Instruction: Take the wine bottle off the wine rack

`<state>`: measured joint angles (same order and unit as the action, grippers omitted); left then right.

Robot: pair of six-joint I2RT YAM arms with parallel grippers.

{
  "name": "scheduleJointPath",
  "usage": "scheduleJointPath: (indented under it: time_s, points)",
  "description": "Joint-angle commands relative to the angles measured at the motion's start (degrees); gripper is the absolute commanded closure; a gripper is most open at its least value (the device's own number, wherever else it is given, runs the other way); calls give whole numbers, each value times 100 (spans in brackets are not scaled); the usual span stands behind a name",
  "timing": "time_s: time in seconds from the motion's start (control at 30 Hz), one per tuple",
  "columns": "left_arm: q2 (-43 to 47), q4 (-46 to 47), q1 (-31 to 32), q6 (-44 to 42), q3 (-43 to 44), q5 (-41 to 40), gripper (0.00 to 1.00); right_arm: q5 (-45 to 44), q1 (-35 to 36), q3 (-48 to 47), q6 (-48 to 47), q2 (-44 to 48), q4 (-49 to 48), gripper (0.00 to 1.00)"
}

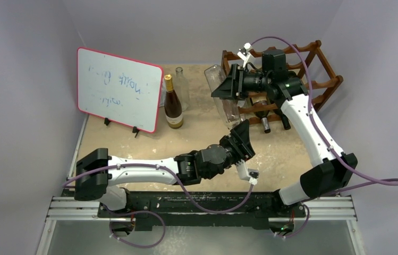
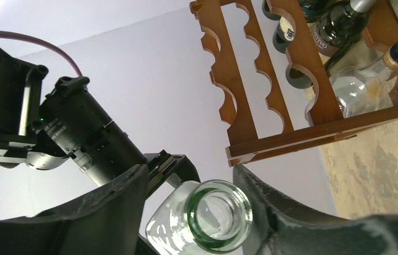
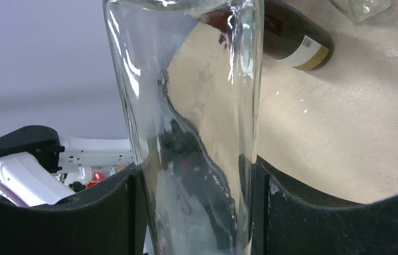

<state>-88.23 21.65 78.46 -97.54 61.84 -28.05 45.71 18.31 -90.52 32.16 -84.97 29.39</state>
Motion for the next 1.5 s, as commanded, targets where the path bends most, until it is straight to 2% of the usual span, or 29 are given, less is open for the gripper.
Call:
scheduleJointPath:
  time_s: [0.0, 0.1, 0.17, 0.27, 0.3, 0.57, 0.67, 0.8, 0.97, 1.2, 1.37, 1.47]
  points:
    - [-54, 313, 21, -196, 314, -335, 47, 237, 33, -325, -129, 349, -3, 100]
    - [-78, 396, 21, -197, 300, -401, 62, 254, 33, -240, -168, 419, -11, 100]
    - [-79, 485, 29, -265, 274, -431, 74, 162, 33, -192, -238, 468, -18, 100]
    - [-84, 712, 33, -305, 221, -488, 96, 25, 33, -111, -291, 535, -16, 89]
    - [-81, 806, 42, -285, 195, -495, 100, -11, 33, -80, -308, 548, -20, 85]
    - [-206, 1935, 254, 757, 292, -952, 100, -729, 33, 32, -780, 622, 289, 51]
    - [-237, 2234, 290, 1219, 363, -1155, 100, -821, 33, 107, -921, 591, 324, 44]
    - [-220, 2276, 312, 1765, 388, -1414, 100, -1024, 24, 172, -1043, 535, 464, 27]
    - [11, 2211, 337, 2346, -7, -1546, 100, -1173, 18, 283, -1043, 516, 434, 9]
    - [515, 1918, 330, 3896, -299, -1824, 100, -1786, -152, -355, -1392, 136, 722, 0]
    - [878, 1099, 191, 5440, -262, -1639, 100, -1711, -552, -948, -1328, -10, 527, 0]
    - [1069, 176, -295, 6605, -41, -1062, 100, -1922, -606, -1109, -1319, 55, 422, 0]
